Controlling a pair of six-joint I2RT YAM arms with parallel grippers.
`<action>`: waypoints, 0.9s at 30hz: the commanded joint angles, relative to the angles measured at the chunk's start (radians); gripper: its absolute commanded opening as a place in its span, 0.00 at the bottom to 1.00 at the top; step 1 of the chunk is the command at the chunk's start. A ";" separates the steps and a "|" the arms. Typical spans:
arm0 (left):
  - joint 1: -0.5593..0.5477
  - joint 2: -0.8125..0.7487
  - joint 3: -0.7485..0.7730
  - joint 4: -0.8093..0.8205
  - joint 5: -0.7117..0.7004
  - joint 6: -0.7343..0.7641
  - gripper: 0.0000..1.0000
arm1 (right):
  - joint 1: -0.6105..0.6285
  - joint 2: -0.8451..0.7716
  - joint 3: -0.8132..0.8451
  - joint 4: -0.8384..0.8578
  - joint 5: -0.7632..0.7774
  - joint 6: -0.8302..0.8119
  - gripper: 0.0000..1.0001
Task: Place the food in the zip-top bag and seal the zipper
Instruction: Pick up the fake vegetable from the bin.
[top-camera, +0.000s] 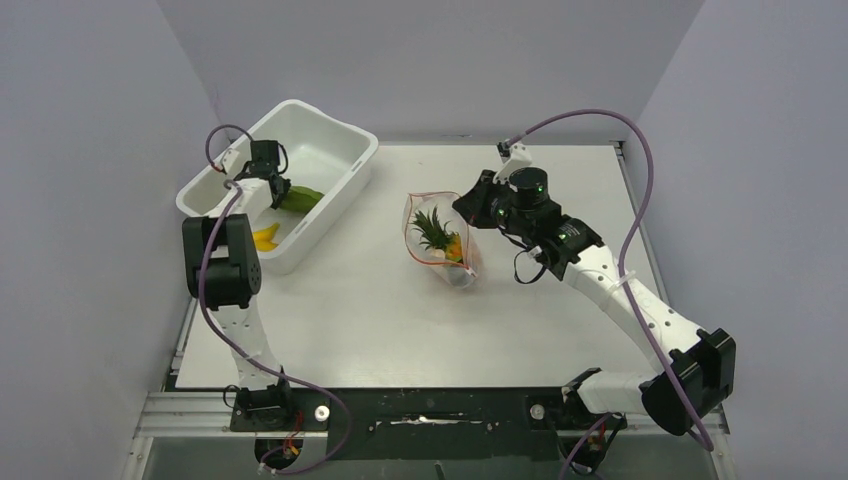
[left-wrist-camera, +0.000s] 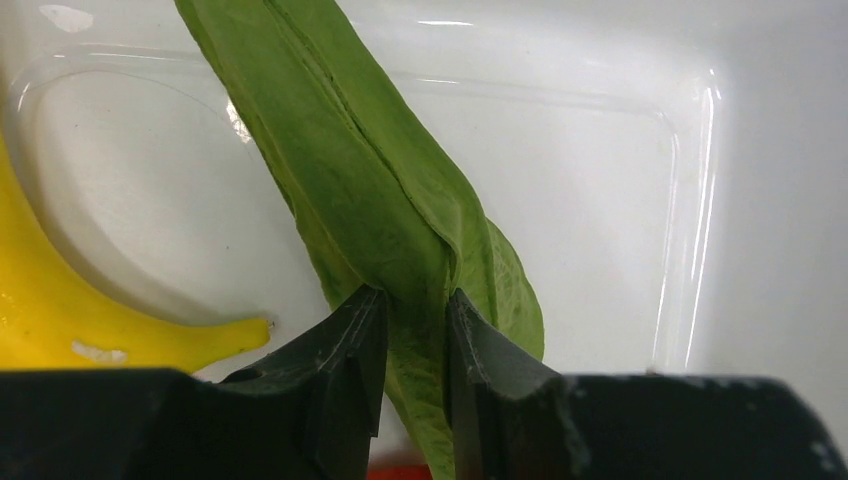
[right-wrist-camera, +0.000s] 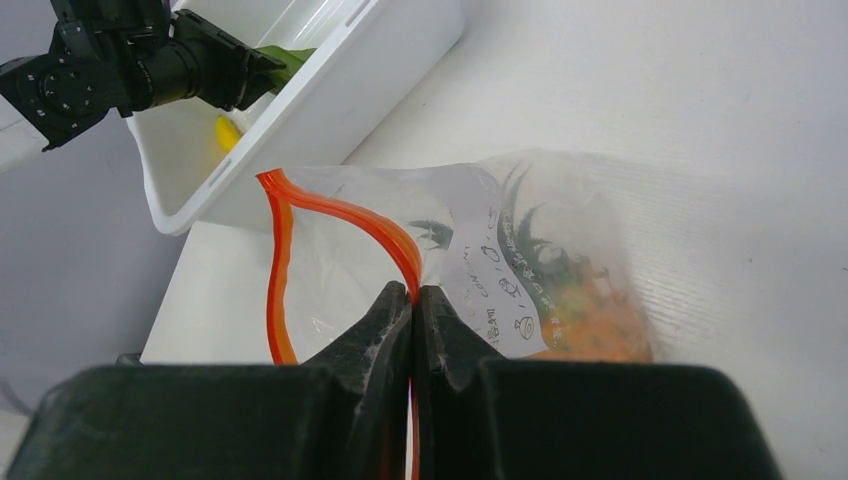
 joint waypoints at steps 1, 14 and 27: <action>-0.013 -0.136 -0.030 0.133 -0.020 0.077 0.24 | 0.008 -0.046 0.002 0.070 0.010 -0.001 0.00; -0.078 -0.305 -0.089 0.220 -0.054 0.259 0.22 | 0.012 -0.041 -0.025 0.093 -0.004 0.014 0.00; -0.188 -0.524 -0.228 0.406 -0.097 0.477 0.22 | 0.018 -0.011 -0.006 0.117 -0.026 0.036 0.00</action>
